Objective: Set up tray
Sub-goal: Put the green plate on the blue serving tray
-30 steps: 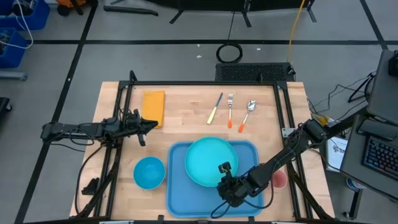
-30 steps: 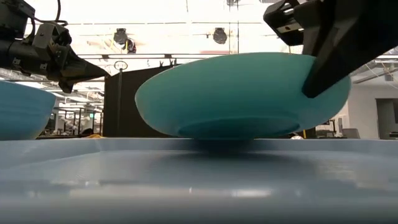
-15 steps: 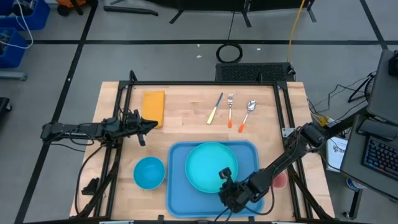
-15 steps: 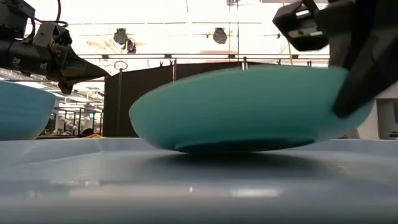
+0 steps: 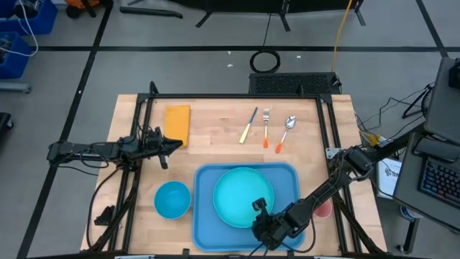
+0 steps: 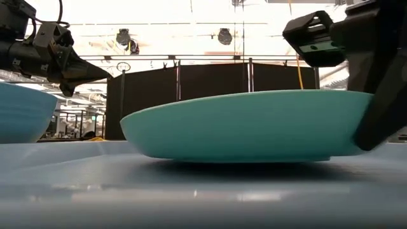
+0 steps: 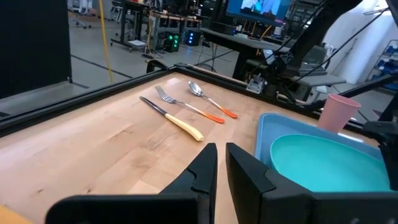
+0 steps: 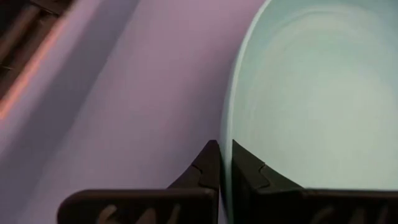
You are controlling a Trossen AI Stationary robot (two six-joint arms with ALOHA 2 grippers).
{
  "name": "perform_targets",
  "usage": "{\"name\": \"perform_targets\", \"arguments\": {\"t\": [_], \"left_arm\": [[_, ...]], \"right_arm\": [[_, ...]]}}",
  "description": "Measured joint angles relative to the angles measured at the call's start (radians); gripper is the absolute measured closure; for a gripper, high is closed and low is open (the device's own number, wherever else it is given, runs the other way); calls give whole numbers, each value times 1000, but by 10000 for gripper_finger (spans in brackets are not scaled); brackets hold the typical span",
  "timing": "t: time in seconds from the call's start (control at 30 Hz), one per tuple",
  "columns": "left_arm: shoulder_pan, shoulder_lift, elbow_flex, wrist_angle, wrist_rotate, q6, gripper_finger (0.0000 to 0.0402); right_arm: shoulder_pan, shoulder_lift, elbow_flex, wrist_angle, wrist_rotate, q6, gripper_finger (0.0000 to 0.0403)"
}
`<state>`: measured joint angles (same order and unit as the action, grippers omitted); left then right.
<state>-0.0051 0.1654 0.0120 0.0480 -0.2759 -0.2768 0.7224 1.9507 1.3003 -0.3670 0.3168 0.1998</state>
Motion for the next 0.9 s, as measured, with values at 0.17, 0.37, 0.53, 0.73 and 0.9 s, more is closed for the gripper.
{"name": "perform_targets", "arguments": {"t": [0.17, 0.37, 0.53, 0.73, 0.9], "left_arm": [[0, 0, 0, -1, 14, 6, 364], [0, 0, 0, 0, 13, 12, 364], [0, 0, -1, 6, 13, 19, 364], [0, 0, -1, 5, 13, 8, 364], [0, 0, -1, -1, 14, 2, 364]], "right_arm": [[4, 0, 0, 1, -26, 53, 403], [16, 21, 0, 20, -55, 66, 403], [22, 41, 2, 54, -70, 78, 403], [24, 41, 2, 56, -87, 85, 403], [23, 41, 2, 57, -115, 100, 403]]}}
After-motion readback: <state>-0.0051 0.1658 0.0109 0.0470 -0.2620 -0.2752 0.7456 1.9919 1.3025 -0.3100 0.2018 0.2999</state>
